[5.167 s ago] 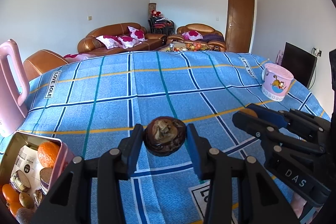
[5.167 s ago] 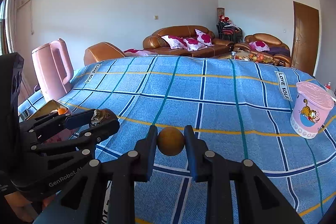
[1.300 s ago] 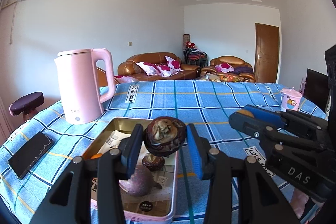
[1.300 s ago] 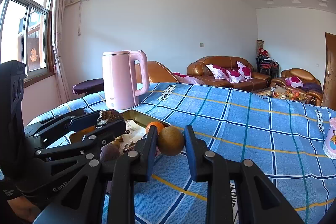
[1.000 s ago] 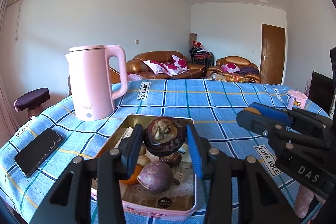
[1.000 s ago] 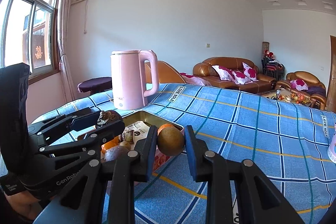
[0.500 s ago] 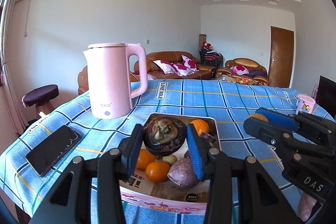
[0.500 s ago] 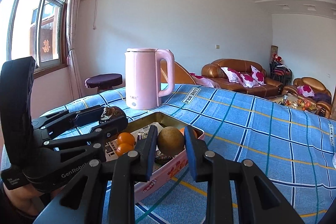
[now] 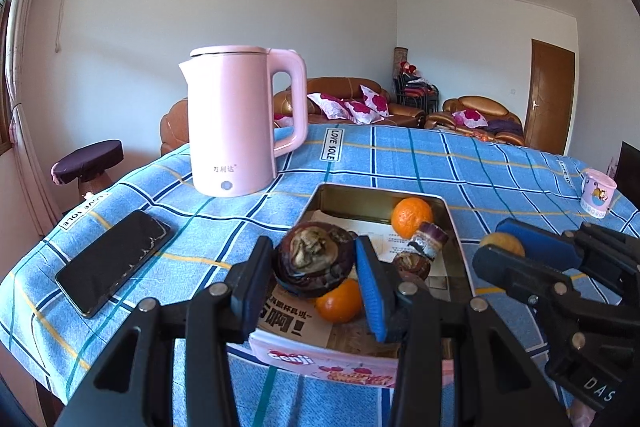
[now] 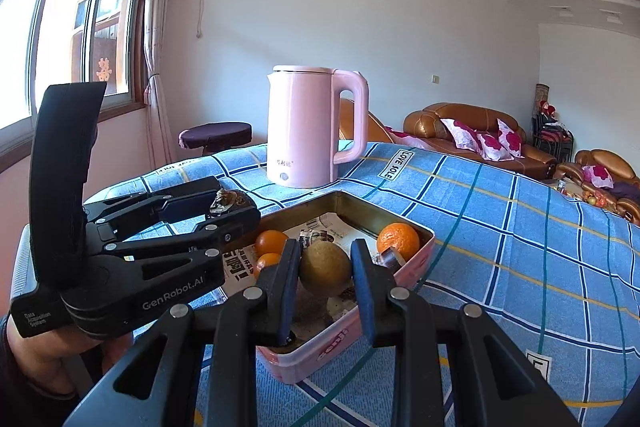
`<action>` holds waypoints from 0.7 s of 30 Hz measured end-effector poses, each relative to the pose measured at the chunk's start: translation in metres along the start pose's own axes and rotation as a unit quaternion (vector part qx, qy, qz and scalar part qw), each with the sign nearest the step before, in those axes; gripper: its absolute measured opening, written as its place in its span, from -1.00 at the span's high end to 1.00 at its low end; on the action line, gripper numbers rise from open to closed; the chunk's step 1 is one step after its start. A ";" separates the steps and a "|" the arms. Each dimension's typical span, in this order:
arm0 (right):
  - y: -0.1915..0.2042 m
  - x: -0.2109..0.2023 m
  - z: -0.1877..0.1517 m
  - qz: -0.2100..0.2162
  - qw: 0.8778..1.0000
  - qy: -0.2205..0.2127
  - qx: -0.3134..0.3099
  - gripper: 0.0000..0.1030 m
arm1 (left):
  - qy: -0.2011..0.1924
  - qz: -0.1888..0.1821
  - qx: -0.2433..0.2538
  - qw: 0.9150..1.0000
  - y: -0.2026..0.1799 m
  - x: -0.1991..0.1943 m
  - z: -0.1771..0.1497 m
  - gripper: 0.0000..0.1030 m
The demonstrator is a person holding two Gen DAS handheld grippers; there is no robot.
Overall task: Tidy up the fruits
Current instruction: 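Lower and open the left gripper into the tin while the right releases the tan fruit there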
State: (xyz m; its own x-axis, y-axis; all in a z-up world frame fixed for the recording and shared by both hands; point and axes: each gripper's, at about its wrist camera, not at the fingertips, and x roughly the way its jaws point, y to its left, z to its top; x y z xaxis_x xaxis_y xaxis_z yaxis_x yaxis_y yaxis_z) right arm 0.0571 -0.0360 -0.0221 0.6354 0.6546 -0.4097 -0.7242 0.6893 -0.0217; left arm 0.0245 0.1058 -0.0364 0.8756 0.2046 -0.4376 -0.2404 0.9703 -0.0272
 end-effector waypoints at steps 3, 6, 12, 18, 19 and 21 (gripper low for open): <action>0.001 0.004 -0.002 0.005 1.000 0.006 0.002 0.45 | 0.001 0.000 -0.002 1.000 0.003 0.000 -0.001 0.15; 0.004 0.006 -0.003 0.009 1.000 0.010 0.000 0.45 | 0.004 -0.002 -0.004 1.000 0.004 0.001 -0.002 0.15; 0.010 0.010 -0.006 0.011 1.000 0.018 -0.004 0.45 | 0.008 -0.004 -0.006 1.000 0.005 0.003 -0.004 0.15; 0.007 0.015 -0.006 0.013 1.000 0.023 0.001 0.45 | 0.018 -0.004 -0.007 1.000 0.005 0.008 -0.007 0.15; 0.007 0.015 -0.006 0.013 1.000 0.024 0.001 0.45 | 0.020 -0.004 -0.007 1.000 0.006 0.009 -0.007 0.15; 0.007 0.017 -0.006 0.015 0.999 0.030 0.001 0.45 | 0.025 -0.003 -0.008 1.000 0.006 0.011 -0.008 0.14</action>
State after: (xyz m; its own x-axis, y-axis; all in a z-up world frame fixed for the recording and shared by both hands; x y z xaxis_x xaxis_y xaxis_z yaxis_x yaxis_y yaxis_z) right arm 0.0609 -0.0217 -0.0347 0.5966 0.6553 -0.4634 -0.7416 0.6708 -0.0063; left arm 0.0290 0.1123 -0.0485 0.8556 0.1913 -0.4809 -0.2416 0.9694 -0.0441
